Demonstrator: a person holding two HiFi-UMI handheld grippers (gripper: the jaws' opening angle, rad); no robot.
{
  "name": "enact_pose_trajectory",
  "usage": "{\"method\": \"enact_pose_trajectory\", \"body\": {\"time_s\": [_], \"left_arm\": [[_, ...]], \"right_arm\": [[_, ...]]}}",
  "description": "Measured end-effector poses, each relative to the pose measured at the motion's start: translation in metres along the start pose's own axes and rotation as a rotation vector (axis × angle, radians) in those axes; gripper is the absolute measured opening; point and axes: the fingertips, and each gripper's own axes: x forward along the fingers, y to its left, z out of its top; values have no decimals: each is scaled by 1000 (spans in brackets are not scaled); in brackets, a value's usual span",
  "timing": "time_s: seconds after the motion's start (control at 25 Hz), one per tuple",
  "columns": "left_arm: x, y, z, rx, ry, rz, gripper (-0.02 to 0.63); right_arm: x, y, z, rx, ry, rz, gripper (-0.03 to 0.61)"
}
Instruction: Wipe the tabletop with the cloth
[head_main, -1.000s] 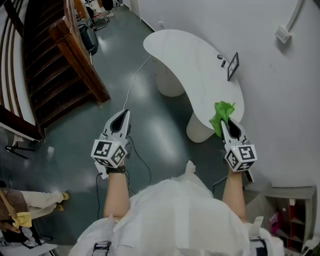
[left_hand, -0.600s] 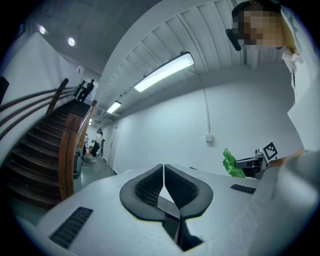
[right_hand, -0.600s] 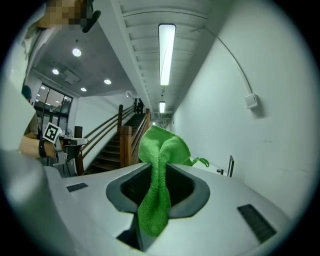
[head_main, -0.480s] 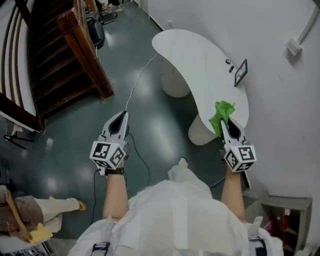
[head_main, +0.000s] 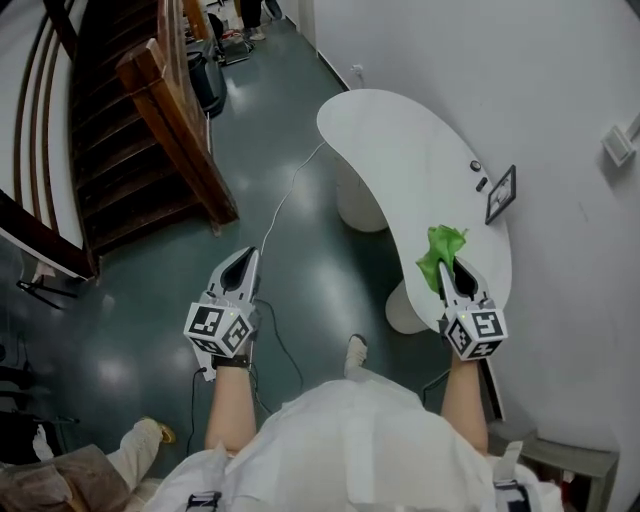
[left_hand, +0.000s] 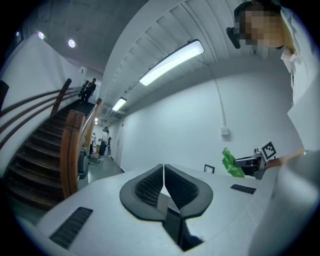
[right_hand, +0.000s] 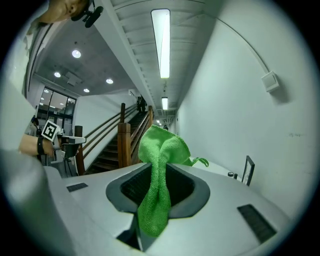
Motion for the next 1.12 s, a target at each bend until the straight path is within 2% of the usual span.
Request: {"method": "enact_pose_trajectory", "body": {"time_s": [0.16,0.32,0.68,0.88,1.12], "left_arm": [[55,13,13,17,-6,8,21],[103,9,19,30,-12,-18,21],[161,27,15,11,-1,-36,21],[200,59,14,-6,0,-58,21],[271,121,16,-25,7,-124,21]], "right_arm": [[49,-32,10,0,-7,22,81],[90,-57,14,10,-10,45,81],[148,-79,8,44,0,59,81],[191,-83,10,45,18,41,81],[275,-90,22,42,35,-15,81]]}}
